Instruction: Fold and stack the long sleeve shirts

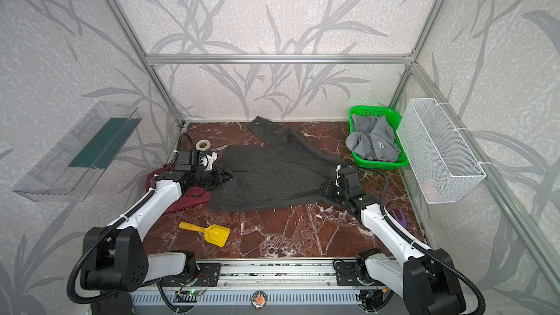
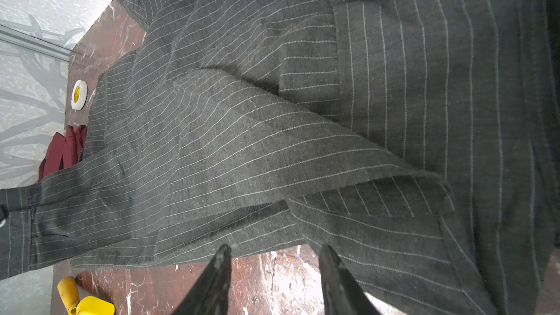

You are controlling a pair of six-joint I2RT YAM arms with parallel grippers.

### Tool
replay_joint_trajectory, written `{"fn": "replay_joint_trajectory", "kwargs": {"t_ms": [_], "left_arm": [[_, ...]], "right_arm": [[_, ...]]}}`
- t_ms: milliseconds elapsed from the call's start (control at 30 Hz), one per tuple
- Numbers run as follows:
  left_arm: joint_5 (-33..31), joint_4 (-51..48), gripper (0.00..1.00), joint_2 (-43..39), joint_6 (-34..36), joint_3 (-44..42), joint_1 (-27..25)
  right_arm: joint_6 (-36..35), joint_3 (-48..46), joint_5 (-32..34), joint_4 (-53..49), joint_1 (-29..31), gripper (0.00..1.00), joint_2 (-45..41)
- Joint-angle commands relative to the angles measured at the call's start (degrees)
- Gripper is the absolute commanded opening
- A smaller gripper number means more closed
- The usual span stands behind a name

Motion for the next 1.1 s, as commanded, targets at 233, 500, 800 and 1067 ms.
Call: {"fn": "replay_joint_trajectory", "kwargs": {"t_ms": [233,500,800,1067], "left_arm": [[-3.6,-8.3,0.27,2.6,2.7,3.7,1.7],[-19.1,-16.9,0.43,-3.7,2.3,12.4,4.2],[-22.9,-12.7,0.61,-6.7,-3.1,8.9,-7.1],[-22.7,-6.3,0.59,1.8,-9.5,3.8,-15.6]], "right_arm": [[-2.4,-0.7,0.9,0.1,0.4,0.48,-0.6],[-1.7,1.0,2.1,-3.1,0.4,0.49,-0.1],[-1.4,6.1,12.6,-18.9,-1.9,0.66,2.8],[1.0,7.0,10.0,-19.0,-8.6,0.6,7.5]]}}
